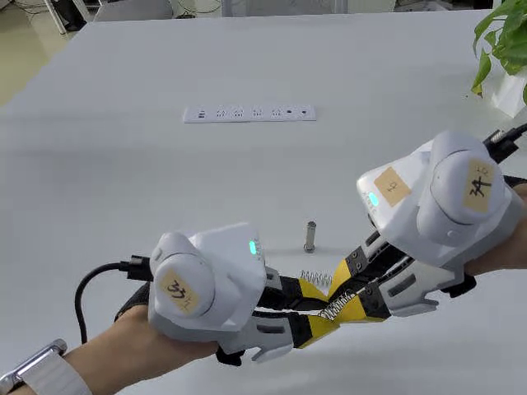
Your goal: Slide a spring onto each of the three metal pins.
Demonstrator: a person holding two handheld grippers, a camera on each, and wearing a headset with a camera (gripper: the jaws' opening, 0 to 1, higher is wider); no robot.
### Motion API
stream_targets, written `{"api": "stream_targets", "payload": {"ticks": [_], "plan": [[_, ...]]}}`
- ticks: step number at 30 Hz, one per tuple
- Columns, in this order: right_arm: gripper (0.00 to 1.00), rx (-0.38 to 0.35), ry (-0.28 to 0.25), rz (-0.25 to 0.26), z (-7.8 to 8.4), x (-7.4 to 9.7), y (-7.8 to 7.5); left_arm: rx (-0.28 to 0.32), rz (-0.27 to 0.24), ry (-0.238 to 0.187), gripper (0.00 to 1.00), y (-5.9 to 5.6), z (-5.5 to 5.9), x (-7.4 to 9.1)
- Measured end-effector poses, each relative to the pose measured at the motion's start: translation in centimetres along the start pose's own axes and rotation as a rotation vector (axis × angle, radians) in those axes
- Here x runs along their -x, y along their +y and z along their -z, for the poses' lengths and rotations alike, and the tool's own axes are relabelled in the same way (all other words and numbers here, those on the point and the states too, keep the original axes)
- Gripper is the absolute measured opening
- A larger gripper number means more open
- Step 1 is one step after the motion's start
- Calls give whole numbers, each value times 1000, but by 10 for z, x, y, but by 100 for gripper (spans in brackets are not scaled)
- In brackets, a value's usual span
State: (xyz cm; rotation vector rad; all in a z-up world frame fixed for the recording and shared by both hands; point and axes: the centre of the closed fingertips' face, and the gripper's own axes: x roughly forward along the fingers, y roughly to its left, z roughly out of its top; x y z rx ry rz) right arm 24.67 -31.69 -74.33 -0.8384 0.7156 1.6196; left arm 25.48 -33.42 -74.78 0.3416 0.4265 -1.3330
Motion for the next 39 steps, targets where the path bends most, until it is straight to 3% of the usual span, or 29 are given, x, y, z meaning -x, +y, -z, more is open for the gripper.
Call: {"api": "stream_targets", "payload": {"ticks": [7,16,18,20,22,27,31,36,39], "plan": [[7,-5,15,-7,4,-3,-2,66,-76,-37,23,16,8,12],[7,0,23,-8,4,-6,-5,144,-200,-33,48,33,31,33],[7,0,23,-11,3,-6,-6,157,-237,-50,52,38,35,38],[7,2,25,-12,3,-6,-7,186,-274,-36,62,43,41,43],[7,4,26,-11,2,-6,-8,179,-310,-40,72,49,44,49],[7,4,34,-14,2,-7,-12,238,-390,-60,84,58,51,64],[7,14,44,-19,2,-7,-14,247,-441,-68,98,63,56,70],[7,21,53,-23,1,-8,-18,283,-485,-82,99,65,63,76],[7,24,59,-28,2,-9,-19,302,-506,-98,99,66,61,79]]}}
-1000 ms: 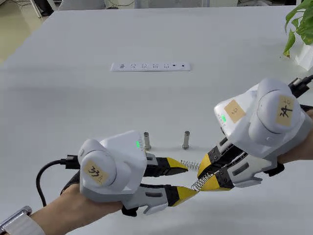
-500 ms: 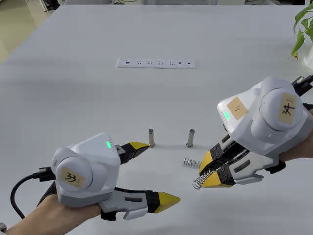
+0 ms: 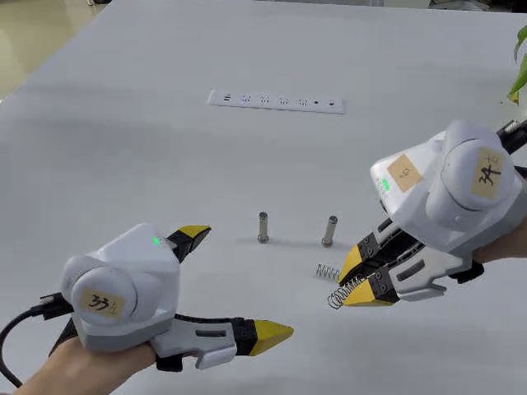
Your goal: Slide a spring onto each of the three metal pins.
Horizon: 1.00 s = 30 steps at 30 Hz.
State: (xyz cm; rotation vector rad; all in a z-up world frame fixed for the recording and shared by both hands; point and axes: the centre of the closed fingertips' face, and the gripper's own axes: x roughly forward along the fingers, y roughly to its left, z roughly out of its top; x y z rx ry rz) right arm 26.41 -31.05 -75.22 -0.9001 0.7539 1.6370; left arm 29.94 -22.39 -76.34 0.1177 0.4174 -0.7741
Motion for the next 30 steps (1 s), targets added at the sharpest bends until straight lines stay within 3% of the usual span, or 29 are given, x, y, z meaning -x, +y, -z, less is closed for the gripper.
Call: {"api": "stream_targets", "payload": {"ticks": [6,10,13,17,26,30], "plan": [[7,10,18,-4,1,0,-4,16,-46,-42,99,9,-7,3],[7,27,43,-5,0,-1,-11,1,-65,-33,99,14,-5,4],[7,72,83,25,2,-3,-22,-26,-75,2,99,17,2,5],[7,94,102,44,0,-5,-38,3,-83,-14,99,16,5,8],[7,153,129,30,-18,-2,-61,-6,-103,-11,99,20,7,14],[7,183,139,24,-25,-2,-78,1,-103,-12,98,20,6,16]]}}
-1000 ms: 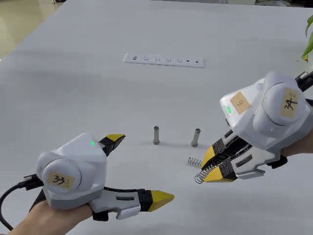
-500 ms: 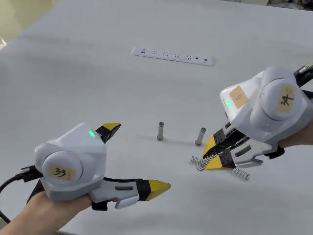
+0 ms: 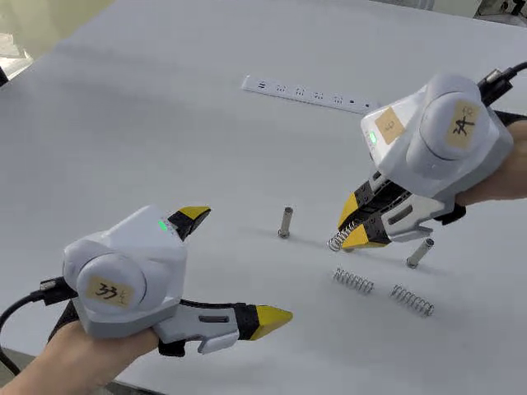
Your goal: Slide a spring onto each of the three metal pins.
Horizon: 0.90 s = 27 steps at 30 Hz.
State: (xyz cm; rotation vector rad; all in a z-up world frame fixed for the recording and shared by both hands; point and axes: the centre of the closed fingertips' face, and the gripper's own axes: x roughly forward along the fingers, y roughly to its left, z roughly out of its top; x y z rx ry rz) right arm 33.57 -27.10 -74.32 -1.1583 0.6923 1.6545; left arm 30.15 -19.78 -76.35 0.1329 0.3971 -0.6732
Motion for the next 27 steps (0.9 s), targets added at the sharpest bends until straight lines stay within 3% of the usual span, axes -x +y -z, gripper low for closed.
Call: {"api": "stream_targets", "payload": {"ticks": [8,14,27], "plan": [[7,75,40,-13,-11,0,-25,9,7,16,97,-3,4,0],[7,113,74,-26,-15,-9,-47,16,13,17,96,-4,6,-2],[7,140,131,-64,-12,-31,-65,25,33,15,93,-5,9,-7]]}}
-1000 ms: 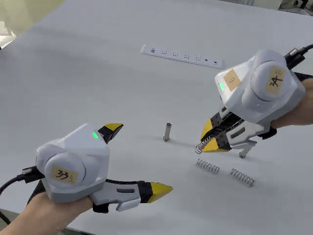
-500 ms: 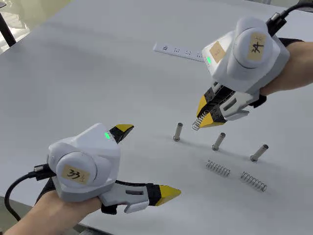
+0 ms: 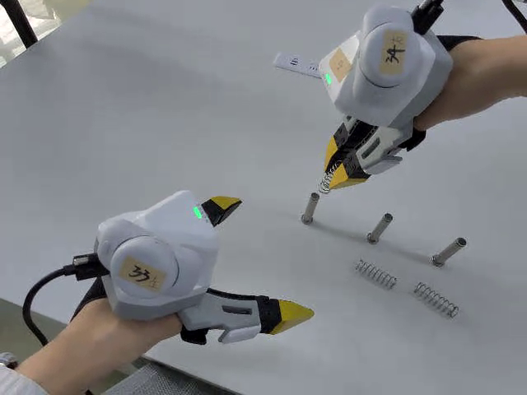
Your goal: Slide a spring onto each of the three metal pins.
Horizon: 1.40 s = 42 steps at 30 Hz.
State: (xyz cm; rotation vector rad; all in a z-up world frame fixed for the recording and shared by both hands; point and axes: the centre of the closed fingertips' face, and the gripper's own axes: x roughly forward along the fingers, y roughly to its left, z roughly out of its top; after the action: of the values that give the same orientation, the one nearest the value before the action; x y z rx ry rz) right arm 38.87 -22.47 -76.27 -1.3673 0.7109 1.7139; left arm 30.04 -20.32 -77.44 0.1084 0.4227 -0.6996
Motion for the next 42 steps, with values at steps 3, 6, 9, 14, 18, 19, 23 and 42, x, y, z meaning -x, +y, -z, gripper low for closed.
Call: {"api": "stream_targets", "payload": {"ticks": [3,6,9,14,18,19,23,42], "plan": [[7,9,9,-4,-1,-2,1,2,-1,3,93,1,1,0],[7,11,9,-9,-2,-3,2,5,1,5,93,1,2,0],[7,19,13,-11,-3,-5,2,6,2,4,92,0,1,0],[7,12,9,-18,-3,-8,1,11,-1,1,91,0,1,0],[7,18,14,-20,-4,-9,0,12,0,1,91,-1,1,0],[7,16,15,-21,-4,-9,0,14,1,2,91,-1,1,0],[7,22,22,-25,-3,-11,1,15,1,3,90,-1,2,0],[7,39,55,-44,2,-28,1,34,-8,0,88,1,3,2]]}}
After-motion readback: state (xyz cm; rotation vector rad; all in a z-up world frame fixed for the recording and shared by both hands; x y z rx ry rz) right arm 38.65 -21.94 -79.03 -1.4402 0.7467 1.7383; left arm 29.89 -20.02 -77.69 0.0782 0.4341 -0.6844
